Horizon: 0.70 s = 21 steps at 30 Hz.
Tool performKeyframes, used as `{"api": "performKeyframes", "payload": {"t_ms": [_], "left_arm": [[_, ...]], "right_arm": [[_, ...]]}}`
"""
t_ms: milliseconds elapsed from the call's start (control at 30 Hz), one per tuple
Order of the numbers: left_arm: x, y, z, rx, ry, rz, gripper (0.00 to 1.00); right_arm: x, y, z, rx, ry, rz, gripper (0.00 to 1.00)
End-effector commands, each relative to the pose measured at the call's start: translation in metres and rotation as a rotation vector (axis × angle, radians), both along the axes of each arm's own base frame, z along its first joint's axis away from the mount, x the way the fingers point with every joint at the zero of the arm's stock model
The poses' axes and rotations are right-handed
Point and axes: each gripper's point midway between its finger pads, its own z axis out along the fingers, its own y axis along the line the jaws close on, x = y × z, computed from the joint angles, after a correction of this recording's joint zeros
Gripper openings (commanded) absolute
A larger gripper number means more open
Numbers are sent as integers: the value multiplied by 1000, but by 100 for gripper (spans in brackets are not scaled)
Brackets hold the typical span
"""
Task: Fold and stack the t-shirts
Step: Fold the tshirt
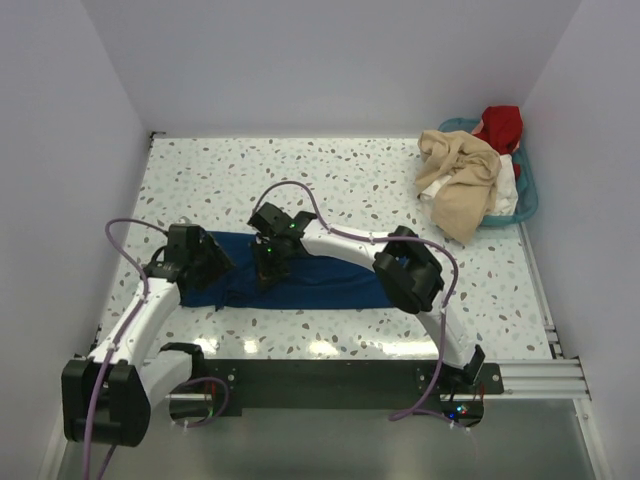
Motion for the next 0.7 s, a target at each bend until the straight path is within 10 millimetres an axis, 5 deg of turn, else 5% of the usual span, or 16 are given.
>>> {"api": "performKeyframes", "payload": {"t_ms": [0,100,333,667], "left_arm": [[31,-7,3,-44,-113,-8,65],[43,-5,-8,-42,-122,10,65],[31,8,-43,28,-20,49,65],[25,21,-57,96,25,81,65]], "right_arm": [[2,-8,26,21,-39,-3,7],[5,-13,24,11,-45,-12,7],[11,-27,23,-21,-64,-32,7],[12,-47,21,-71,-65,-49,12]]}}
